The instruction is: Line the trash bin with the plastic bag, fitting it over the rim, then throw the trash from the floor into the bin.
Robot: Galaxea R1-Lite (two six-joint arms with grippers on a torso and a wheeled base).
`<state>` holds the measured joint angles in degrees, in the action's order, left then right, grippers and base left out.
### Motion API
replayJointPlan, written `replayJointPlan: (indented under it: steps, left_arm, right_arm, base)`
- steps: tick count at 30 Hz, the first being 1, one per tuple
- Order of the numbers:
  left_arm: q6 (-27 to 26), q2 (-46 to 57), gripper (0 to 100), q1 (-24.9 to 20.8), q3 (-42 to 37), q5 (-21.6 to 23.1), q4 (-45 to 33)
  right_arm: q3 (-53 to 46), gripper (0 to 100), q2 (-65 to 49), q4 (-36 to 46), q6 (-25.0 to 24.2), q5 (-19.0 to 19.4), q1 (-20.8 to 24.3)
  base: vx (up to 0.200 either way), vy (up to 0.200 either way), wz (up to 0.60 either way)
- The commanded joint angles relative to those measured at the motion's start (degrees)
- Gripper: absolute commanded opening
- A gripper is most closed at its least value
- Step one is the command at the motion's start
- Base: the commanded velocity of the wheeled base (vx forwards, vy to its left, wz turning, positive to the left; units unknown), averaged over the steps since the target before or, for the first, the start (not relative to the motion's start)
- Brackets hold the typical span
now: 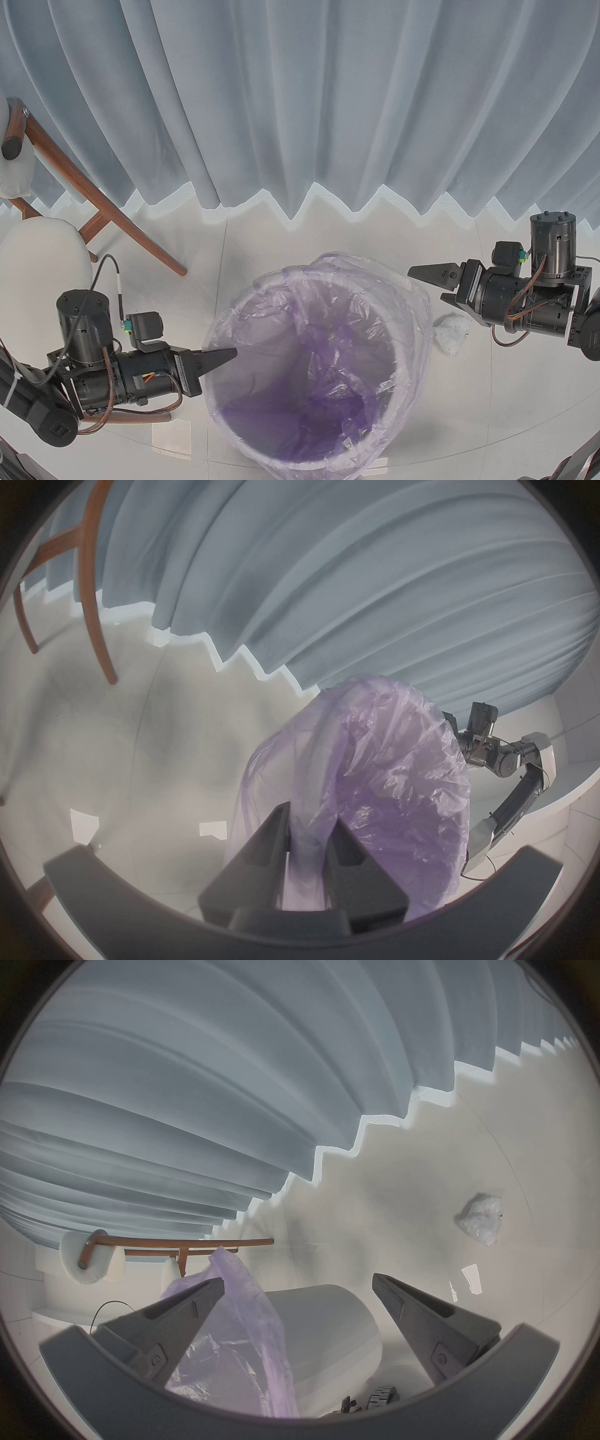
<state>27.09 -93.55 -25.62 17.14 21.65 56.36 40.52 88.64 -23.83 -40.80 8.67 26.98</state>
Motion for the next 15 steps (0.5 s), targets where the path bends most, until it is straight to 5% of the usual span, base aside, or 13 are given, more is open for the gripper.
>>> replayJointPlan:
  steps: [1, 15]
  left_arm:
    - [0.07, 3.46, 0, 1.45, -0.88, -0.29, 0.07]
    - [0.25, 3.29, 0, 1.37, 0.35, -1.96, 0.16]
  right_arm:
    - [0.08, 100, -0.57, -0.07, -0.42, 0.21, 0.36]
    - [-4.84, 100, -1.19, -0.16, -0.07, 0.12, 4.49]
  base:
    - [0.0, 0.0, 0.0]
    - [0.0, 0.0, 0.0]
